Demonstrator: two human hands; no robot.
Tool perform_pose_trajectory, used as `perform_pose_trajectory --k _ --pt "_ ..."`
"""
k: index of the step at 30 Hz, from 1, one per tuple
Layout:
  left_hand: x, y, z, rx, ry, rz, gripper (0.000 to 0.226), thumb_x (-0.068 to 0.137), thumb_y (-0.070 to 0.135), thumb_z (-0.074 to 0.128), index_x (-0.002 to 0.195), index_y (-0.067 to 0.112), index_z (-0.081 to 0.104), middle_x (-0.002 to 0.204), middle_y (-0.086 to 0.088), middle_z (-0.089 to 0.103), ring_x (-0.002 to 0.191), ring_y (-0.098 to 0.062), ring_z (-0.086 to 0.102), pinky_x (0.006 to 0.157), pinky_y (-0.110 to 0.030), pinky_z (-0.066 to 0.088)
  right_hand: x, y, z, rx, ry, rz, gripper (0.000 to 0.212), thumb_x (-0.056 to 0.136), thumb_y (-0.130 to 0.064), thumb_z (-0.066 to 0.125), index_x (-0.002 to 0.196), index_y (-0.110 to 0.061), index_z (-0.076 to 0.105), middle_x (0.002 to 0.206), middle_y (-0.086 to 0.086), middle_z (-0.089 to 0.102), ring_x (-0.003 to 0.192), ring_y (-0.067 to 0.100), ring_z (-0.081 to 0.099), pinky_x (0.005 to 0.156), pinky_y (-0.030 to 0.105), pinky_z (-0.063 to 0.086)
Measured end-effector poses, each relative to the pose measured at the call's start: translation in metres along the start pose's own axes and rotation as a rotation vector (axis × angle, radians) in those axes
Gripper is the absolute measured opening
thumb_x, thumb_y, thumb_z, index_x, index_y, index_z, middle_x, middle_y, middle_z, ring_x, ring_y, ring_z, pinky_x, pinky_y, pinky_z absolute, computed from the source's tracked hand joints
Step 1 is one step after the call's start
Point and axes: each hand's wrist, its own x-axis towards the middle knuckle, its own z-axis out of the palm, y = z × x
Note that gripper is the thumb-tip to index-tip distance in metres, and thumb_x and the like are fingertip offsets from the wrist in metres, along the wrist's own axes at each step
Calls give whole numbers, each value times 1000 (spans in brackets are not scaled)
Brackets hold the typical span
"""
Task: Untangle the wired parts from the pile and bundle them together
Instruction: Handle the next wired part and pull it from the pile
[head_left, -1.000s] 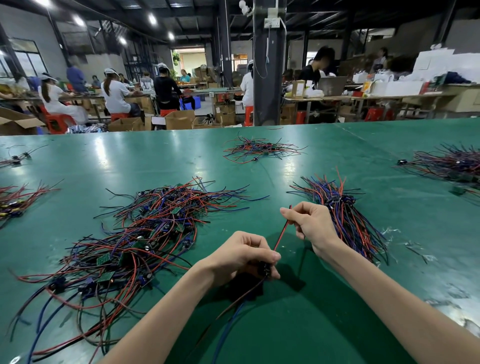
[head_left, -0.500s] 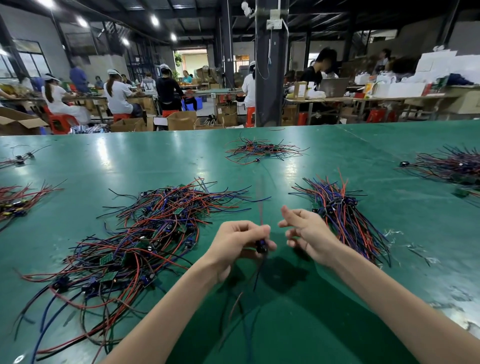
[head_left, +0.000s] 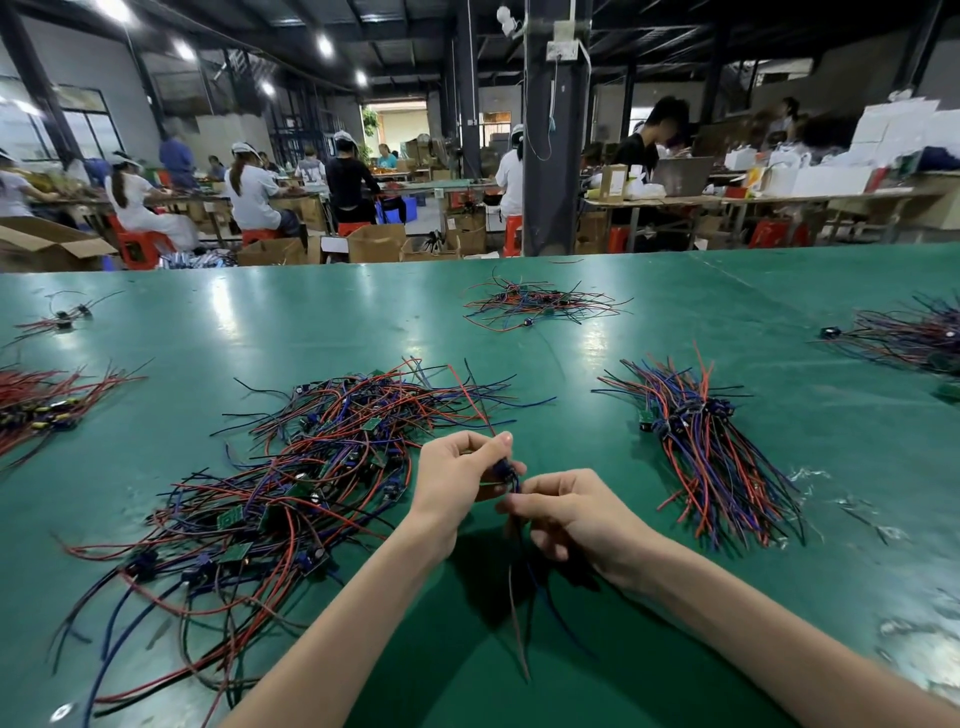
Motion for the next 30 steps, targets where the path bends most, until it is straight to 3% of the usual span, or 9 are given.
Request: perform_pose_trajectory --k 4,6,9,11,15,19,25,30 --pt "0 0 1 -7 -94 -34 27 93 27 58 78 7 66 68 -7 72 57 -15 65 56 -25 53 0 1 2 56 29 -20 26 88 -7 62 63 -13 68 53 11 54 33 9 38 31 16 25" --pt "0 0 2 13 -181 -74 25 93 33 56 85 12 67 79 -6 73 64 -13 65 60 -24 51 1 0 2 112 65 -45 18 88 -2 60 73 -6 69 61 11 60 33 6 41 31 15 28" --pt "-2 -2 3 65 -349 -50 9 92 17 59 100 15 62 86 -8 64 59 -6 55 53 -16 45 2 1 2 133 87 -73 17 90 1 55 78 0 67 70 15 63 35 5 40 32 15 28" --pt "-2 -5 2 136 -392 -5 17 92 6 57 106 15 60 84 -10 58 58 -7 52 55 -15 43 2 1 1 113 94 -67 18 91 3 52 84 1 69 63 8 62 36 4 41 33 14 28" --pt "3 -9 -2 181 -384 32 24 94 5 53 113 17 58 79 -13 51 58 -7 46 55 -16 39 2 1 0 27 87 -52 16 90 1 53 90 5 69 50 -1 54 35 2 38 33 14 27" --pt "6 -14 -2 229 -368 83 31 95 4 51 121 20 55 54 7 40 44 1 35 47 -13 30 1 -3 -4 -37 48 -17 16 91 0 53 93 6 68 50 -1 53 33 3 34 31 15 24" --pt "7 -16 1 256 -343 124 36 94 -1 52 126 15 53 69 -13 36 60 -17 33 58 -26 29 0 -6 -7 -61 20 12 20 92 1 52 101 16 61 47 -7 53 33 1 33 30 13 23" --pt "10 -18 -1 170 -335 98 37 88 -6 59 119 14 59 65 -7 42 58 -11 41 61 -23 38 -2 -5 -5 -35 31 9 15 93 1 50 89 2 65 39 -8 45 31 1 31 29 13 21"
